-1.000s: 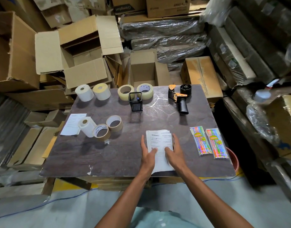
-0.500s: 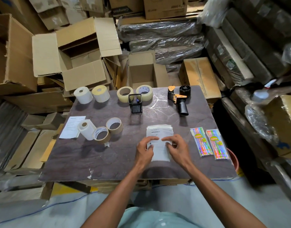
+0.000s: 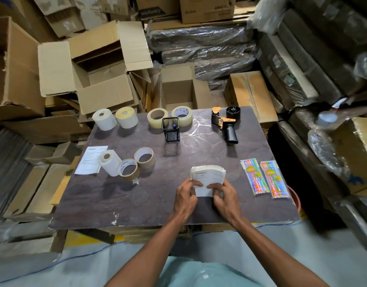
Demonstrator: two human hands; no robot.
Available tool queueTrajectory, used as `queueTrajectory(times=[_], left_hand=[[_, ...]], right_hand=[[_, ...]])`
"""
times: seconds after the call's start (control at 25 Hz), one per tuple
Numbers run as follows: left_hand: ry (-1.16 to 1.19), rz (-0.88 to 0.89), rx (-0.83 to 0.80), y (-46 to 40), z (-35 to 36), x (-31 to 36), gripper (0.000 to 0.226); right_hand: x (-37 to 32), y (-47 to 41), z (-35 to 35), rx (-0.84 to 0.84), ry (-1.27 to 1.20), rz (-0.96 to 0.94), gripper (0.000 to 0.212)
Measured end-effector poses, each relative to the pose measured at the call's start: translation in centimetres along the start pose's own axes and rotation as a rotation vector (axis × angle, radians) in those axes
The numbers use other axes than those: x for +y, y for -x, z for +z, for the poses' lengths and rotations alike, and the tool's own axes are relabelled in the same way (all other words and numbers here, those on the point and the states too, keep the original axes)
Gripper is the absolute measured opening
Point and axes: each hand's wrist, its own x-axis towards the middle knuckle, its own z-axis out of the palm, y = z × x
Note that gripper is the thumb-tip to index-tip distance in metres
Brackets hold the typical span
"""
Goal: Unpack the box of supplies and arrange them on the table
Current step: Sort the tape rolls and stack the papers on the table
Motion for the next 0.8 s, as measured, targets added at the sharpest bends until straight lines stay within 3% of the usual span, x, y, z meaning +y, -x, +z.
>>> queueTrajectory(times=[0.24,0.64,0.8], left_hand=[[-0.101,0.120,0.051,-0.4,-0.9,0.5,0.052],[-0.075,-0.088,0.004,1.4,0.5,-1.5,0.043],[-0.024,-0.081,-0.006,1.8,-0.8,-1.4,0.027]], right_hand=[[-1.1,0.0,0.2,0.054,-0.053,-0.014,0.036],[0.5,2.0,1.4,-0.060,-0.001,0.092,0.037],[0.1,2.1,1.4,-0.058,0.005,0.074,0.033]])
